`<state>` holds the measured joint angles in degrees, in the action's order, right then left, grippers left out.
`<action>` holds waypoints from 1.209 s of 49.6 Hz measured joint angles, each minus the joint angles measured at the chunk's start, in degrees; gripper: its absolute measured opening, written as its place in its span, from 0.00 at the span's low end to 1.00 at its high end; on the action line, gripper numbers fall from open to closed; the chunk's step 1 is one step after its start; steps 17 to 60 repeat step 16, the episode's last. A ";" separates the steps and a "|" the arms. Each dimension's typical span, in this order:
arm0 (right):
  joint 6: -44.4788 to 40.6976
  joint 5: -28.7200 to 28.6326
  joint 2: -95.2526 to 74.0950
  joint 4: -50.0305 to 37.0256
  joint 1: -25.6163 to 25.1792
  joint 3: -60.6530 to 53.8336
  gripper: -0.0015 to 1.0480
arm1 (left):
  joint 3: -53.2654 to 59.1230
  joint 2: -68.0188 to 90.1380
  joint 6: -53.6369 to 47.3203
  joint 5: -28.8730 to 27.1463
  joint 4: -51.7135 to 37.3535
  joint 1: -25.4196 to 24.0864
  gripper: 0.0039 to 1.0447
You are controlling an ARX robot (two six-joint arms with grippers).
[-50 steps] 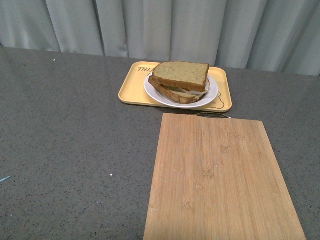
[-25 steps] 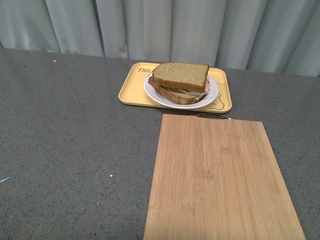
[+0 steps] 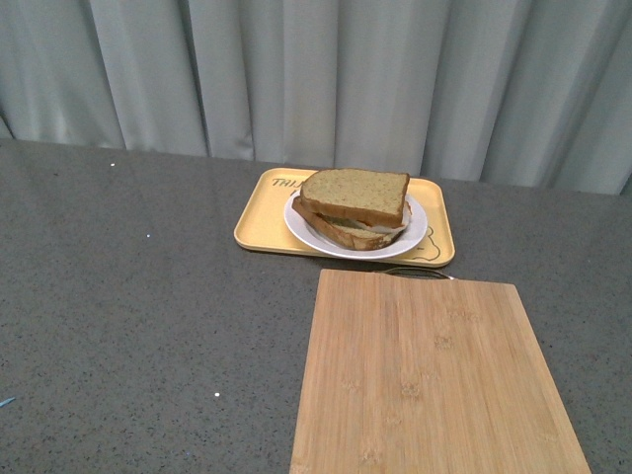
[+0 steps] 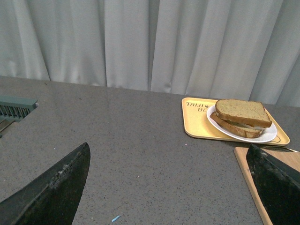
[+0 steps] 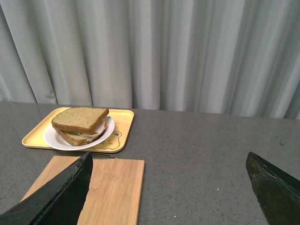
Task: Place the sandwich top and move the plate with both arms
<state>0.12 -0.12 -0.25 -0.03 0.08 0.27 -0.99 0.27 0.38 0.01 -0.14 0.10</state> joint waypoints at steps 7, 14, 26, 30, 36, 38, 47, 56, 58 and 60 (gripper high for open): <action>0.00 0.00 0.00 0.00 0.00 0.00 0.91 | 0.00 0.00 0.00 0.00 0.02 0.00 0.94; -0.02 0.00 0.00 0.00 0.00 0.00 0.91 | 0.00 0.00 0.00 0.00 0.00 0.00 0.94; 0.00 0.00 0.00 0.00 0.00 0.00 0.91 | 0.00 0.00 -0.02 0.00 0.02 0.00 0.94; 0.00 0.00 0.00 0.00 0.00 0.00 0.91 | 0.00 0.00 -0.02 0.00 0.02 0.00 0.94; 0.00 0.00 0.00 0.00 0.00 0.00 0.91 | 0.00 0.00 -0.02 0.00 0.02 0.00 0.94; 0.00 0.00 0.00 0.00 0.00 0.00 0.91 | 0.00 0.00 -0.02 0.00 0.02 0.00 0.94; 0.00 0.00 0.00 0.00 0.00 0.00 0.91 | 0.00 0.00 -0.02 0.00 0.02 0.00 0.94; 0.00 0.00 0.00 0.00 0.00 0.00 0.91 | 0.00 0.00 -0.02 0.00 0.02 0.00 0.94; 0.00 0.00 0.00 0.00 0.00 0.00 0.91 | 0.00 0.00 -0.02 0.00 0.02 0.00 0.94; 0.00 0.00 0.00 0.00 0.00 0.00 0.91 | 0.00 0.00 -0.02 0.00 0.02 0.00 0.94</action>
